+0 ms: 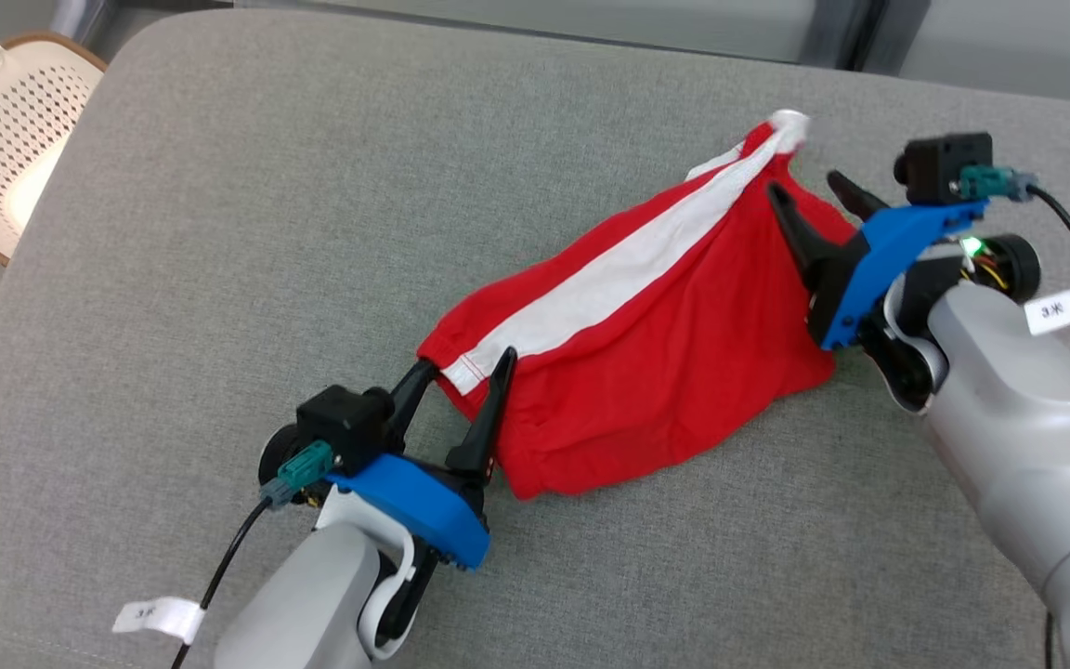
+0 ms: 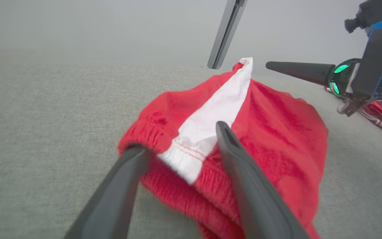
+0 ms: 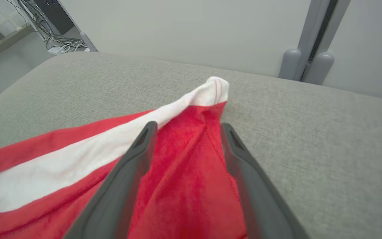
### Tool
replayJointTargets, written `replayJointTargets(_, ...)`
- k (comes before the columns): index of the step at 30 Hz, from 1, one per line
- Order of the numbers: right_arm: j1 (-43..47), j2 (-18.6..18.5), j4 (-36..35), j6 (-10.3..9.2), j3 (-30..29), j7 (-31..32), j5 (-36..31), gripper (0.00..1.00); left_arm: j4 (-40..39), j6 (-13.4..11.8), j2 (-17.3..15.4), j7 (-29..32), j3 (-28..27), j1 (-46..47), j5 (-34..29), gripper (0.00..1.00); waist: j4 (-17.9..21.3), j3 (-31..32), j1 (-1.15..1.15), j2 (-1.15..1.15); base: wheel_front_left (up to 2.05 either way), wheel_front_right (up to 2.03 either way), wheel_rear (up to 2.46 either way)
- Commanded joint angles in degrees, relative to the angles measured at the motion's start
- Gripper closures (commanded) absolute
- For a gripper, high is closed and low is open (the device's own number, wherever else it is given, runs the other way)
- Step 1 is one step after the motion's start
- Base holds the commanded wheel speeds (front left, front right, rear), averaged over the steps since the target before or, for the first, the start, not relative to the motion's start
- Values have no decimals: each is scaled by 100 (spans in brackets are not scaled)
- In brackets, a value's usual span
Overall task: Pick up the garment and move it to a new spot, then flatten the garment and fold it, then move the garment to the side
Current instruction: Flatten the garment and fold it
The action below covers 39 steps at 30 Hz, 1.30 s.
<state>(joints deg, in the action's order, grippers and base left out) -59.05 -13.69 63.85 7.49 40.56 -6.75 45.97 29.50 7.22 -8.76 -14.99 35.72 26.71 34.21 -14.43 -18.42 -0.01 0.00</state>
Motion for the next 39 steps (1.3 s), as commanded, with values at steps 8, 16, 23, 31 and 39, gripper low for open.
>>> replayJointTargets(8, 375, -398, 117, 0, 279, -137, 222, 0, -289, 27, -49, -25, -395, -568, -372, 0, -94, 253, 1, 0, 0, 0, 0)
replayJointTargets(16, 441, -578, 371, 0, 310, -162, 442, 0, -874, -219, -161, -26, -1165, -1020, -1023, 0, -330, 295, 1, 0, 0, 0, 0)
replayJointTargets(23, 398, -632, 659, 0, 423, -49, 425, 0, -1715, -470, 79, -25, -2196, -1360, -1700, 0, -457, 262, 1, 0, 0, 0, 0)
replayJointTargets(31, 478, -585, 877, 0, 568, 369, 386, 0, -2088, -393, 441, -25, -2930, -1696, -2110, 0, -505, 216, 1, 0, 0, 0, 0)
replayJointTargets(39, 585, -498, 874, 0, 686, 544, 450, 100, -2041, -262, 567, -25, -3145, -1778, -2284, 0, -501, 204, 1, 0, 0, 0, 0)
